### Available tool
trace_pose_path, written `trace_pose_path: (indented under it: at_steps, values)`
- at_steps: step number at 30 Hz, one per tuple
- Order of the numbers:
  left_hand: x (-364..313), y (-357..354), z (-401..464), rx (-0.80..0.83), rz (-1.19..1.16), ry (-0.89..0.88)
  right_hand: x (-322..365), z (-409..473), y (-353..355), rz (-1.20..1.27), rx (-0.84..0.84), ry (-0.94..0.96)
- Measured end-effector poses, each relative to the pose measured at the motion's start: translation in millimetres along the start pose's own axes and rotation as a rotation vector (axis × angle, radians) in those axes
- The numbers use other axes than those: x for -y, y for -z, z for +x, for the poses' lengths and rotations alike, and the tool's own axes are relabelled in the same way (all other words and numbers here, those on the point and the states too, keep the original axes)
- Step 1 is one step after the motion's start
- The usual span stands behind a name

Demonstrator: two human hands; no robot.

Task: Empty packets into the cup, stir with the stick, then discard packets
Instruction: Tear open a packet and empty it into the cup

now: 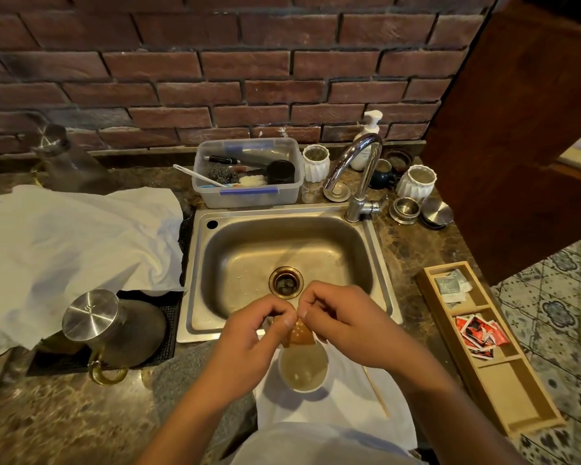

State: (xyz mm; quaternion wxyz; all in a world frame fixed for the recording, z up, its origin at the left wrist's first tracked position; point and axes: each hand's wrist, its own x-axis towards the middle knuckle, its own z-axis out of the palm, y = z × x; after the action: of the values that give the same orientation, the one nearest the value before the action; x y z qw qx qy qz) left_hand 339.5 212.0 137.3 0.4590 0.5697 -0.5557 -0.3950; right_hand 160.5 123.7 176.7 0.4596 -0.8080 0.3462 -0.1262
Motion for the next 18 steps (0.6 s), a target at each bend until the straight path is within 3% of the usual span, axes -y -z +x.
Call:
trace_pose_path:
  at_steps: [6, 15, 18]
  values:
    - [-2, -13, 3, -0.178, 0.092, -0.088, 0, 2, -17, 0.227, -0.181, -0.11]
    - [2, -15, -1, -0.304, 0.285, -0.29, 8, 10, -32, 0.827, -0.161, -0.41]
    - [4, -16, -1, -0.318, 0.307, -0.289, 7, 11, -35, 0.762, -0.206, -0.412]
